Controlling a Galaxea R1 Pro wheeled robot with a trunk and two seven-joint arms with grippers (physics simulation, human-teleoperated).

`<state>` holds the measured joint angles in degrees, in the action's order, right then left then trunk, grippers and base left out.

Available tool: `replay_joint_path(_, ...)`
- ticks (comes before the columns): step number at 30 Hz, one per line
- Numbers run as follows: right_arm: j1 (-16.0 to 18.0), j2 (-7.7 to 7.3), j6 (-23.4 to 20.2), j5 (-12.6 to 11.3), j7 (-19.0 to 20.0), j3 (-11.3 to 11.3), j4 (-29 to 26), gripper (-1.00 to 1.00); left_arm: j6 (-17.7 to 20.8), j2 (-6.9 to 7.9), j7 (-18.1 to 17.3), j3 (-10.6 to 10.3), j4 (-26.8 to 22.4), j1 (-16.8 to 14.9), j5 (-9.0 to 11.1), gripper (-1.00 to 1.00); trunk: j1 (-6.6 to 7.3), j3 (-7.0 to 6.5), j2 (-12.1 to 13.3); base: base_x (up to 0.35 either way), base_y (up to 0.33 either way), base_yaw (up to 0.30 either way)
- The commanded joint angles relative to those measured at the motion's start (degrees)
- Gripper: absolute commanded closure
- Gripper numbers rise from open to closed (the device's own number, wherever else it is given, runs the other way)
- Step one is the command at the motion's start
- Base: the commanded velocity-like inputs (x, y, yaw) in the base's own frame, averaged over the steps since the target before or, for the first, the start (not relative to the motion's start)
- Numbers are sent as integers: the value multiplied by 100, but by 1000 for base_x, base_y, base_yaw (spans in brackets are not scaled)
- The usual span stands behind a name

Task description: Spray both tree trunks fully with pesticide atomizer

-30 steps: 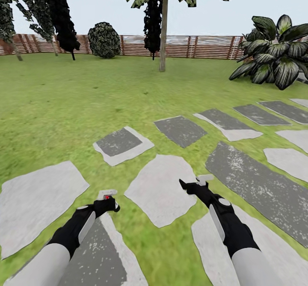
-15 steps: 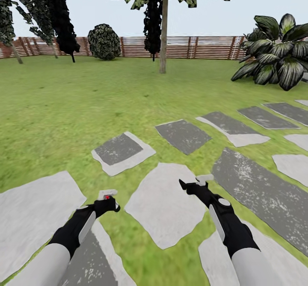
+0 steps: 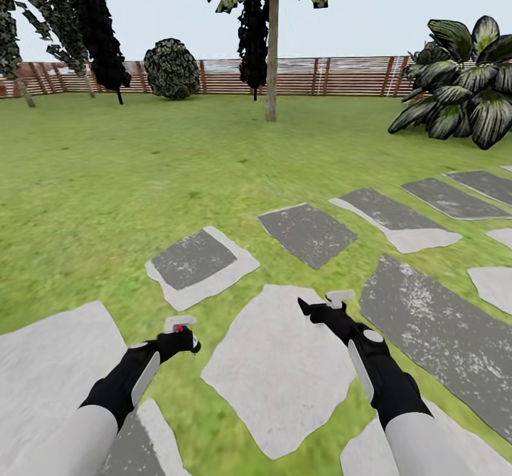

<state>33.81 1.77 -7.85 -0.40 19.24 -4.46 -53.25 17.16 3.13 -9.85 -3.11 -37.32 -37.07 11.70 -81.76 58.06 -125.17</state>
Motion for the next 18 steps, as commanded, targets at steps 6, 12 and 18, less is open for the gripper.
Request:
replay_joint_path(6, 2, 8, -41, -4, 45, -29, -17, -100, 30, 4, 10, -23, -12, -2, 60, 100, -3, 5, -2, 339, 0, 0)
replay_joint_path(12, 2, 8, -41, -4, 45, -29, -17, -100, 32, 3, 10, -23, -12, -2, 60, 100, -3, 5, -2, 339, 0, 0)
replay_joint_path(18, 2, 8, -41, -4, 45, -29, -18, -100, 30, 3, 10, -23, -12, -2, 60, 100, -3, 5, -2, 339, 0, 0)
